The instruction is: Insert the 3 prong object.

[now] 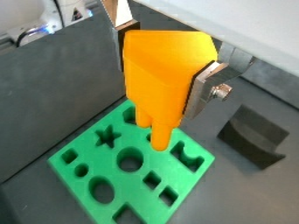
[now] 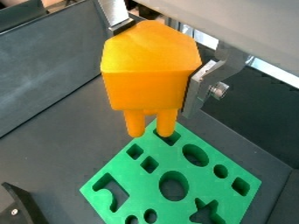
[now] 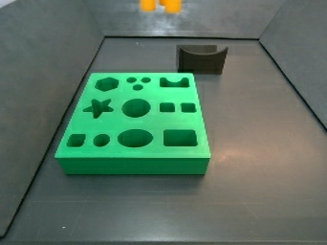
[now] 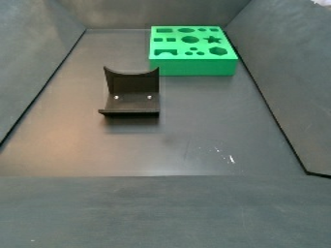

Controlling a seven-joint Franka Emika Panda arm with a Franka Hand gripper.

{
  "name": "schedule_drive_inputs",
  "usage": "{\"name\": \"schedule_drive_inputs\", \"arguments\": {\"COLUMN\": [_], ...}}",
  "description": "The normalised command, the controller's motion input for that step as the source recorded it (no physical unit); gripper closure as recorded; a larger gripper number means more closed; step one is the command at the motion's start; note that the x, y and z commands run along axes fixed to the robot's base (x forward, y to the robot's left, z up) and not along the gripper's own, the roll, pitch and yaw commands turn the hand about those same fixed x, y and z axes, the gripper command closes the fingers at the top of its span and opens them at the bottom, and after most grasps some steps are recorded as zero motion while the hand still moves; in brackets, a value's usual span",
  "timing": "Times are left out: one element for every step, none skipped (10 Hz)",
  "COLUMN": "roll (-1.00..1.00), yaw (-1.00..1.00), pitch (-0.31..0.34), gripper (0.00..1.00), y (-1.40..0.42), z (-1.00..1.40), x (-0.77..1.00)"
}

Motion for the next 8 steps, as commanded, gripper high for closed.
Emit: {"name": "schedule_drive_inputs", "arguments": {"roll": [0.19, 0.16, 0.08, 0.04, 0.04, 0.04, 0.02, 0.0], "yaw": [-0.23, -0.27, -0.69, -1.0, -1.0, -1.0, -0.89, -0.58], "pitch": [0.0, 0.013, 0.036, 0.006, 0.0, 0.0, -0.021, -0.049], "gripper": [1.0, 1.0, 1.0, 1.0, 1.0, 1.0, 1.0, 1.0], "y": [0.69, 0.67, 0.32, 0.0, 0.0, 0.0, 0.15, 0.52], "z": [-0.95, -0.99, -1.0, -0.86, -0.85, -0.85, -0.85, -0.97], "x": [0.0, 0.03, 0.0, 0.0, 0.0, 0.0, -0.05, -0.22]}}
